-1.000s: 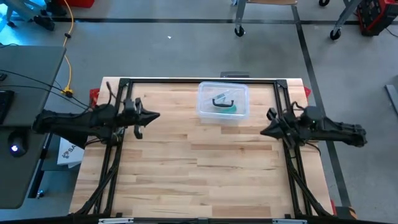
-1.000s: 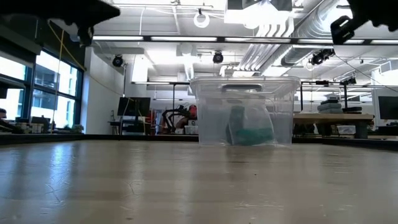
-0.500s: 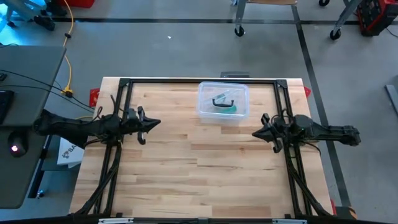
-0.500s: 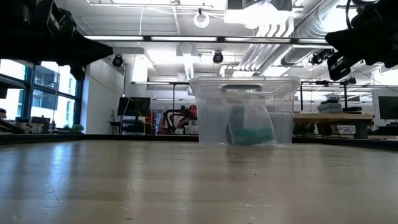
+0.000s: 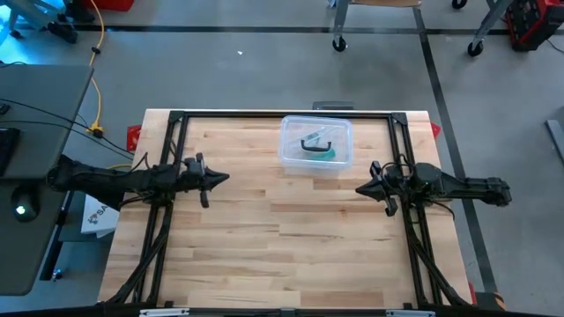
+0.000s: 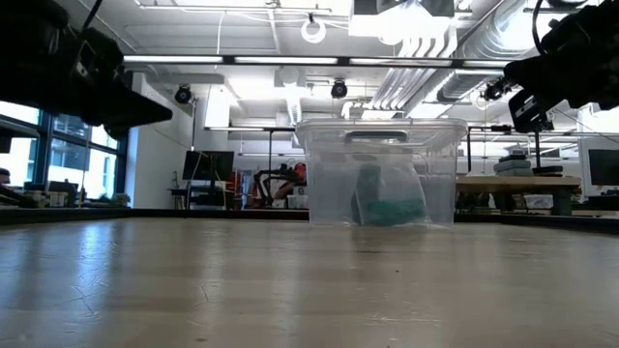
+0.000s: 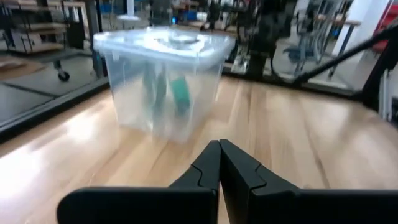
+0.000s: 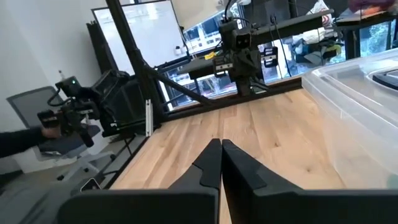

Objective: Roll bandage
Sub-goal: Return to Home Position

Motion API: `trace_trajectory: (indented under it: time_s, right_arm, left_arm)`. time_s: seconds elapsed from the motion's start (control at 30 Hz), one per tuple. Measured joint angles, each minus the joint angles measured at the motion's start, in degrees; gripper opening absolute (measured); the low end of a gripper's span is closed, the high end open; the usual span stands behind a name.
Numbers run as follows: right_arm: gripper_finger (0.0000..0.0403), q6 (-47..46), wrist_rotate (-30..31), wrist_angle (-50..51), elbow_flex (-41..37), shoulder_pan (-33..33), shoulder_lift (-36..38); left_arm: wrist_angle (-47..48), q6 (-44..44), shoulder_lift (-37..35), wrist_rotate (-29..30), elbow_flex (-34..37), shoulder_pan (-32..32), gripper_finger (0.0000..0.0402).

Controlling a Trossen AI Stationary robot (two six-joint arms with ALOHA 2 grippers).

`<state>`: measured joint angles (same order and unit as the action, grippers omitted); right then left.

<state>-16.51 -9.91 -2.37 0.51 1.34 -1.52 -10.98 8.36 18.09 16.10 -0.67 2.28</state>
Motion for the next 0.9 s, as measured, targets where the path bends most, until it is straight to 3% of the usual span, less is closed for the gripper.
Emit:
trace_trajectory:
  time_s: [0.4, 0.73, 0.9]
  right_arm:
    - [0.0000, 0.02, -0.02, 0.00, 0.00, 0.00, 0.00]
    - [0.0000, 0.02, -0.04, 0.00, 0.00, 0.00, -0.04]
    - [0.0000, 0.02, 0.02, -0.06, 0.00, 0.00, -0.09]
  left_arm:
    - [3.89, -0.03, -0.01, -0.04, 0.00, 0.02, 0.0000]
    - [8.28, -0.01, -17.66, -1.06, -0.06, -0.83, 0.0000]
    - [2.22, -0.04, -17.88, -0.51, -0.07, -0.83, 0.0000]
